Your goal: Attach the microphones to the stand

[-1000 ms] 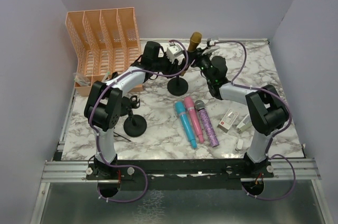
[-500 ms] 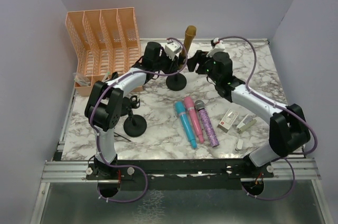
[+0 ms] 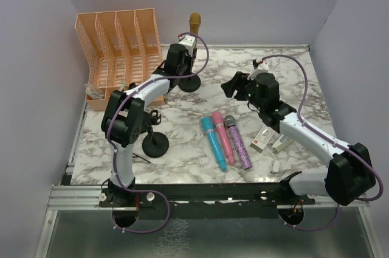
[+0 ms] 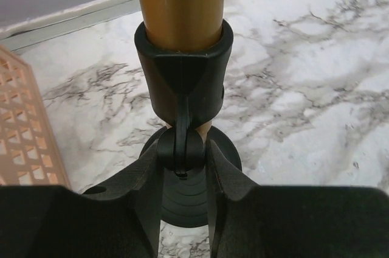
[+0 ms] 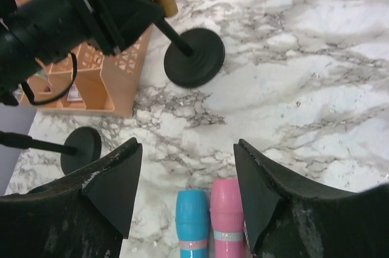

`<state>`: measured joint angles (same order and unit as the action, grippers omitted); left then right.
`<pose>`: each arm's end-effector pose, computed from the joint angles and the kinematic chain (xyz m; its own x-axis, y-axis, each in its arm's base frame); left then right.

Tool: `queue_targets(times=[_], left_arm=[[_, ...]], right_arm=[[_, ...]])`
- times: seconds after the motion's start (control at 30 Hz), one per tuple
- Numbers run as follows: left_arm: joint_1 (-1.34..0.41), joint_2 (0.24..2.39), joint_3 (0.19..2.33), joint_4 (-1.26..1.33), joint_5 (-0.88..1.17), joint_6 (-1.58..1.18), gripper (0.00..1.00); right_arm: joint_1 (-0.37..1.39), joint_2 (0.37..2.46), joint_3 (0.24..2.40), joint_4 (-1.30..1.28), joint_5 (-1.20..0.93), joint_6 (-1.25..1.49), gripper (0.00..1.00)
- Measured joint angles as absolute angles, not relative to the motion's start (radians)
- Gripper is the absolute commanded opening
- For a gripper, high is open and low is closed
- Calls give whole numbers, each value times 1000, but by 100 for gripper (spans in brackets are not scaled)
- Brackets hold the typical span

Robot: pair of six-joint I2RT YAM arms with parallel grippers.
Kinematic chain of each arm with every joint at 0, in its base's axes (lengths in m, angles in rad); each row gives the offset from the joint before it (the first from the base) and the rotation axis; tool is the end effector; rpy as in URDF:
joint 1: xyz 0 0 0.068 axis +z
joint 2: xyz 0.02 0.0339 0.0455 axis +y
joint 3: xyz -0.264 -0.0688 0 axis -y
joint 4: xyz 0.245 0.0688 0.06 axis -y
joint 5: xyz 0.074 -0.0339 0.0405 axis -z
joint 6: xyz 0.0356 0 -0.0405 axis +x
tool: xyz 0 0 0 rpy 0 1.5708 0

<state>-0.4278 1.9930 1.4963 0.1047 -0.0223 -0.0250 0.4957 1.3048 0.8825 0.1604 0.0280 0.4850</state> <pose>0.4311 -0.1957 0.2485 -0.3574 0.1355 -0.9241 0.3872 0.9219 -0.0146 0.2683 0.1440 0.2942 -0.4121 0.3070 -0.8579 -0.2934 0.8467 0.4439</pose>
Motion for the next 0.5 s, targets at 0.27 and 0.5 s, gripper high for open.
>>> queue_targets(times=[0.27, 0.5], left_arm=[[-387, 2056, 1565, 109, -147, -136, 5], [-376, 2078, 1603, 83, -200, -166, 47]], right_arm=[[496, 1289, 852, 125, -51, 537, 65], [496, 1279, 836, 117, -96, 561, 65]])
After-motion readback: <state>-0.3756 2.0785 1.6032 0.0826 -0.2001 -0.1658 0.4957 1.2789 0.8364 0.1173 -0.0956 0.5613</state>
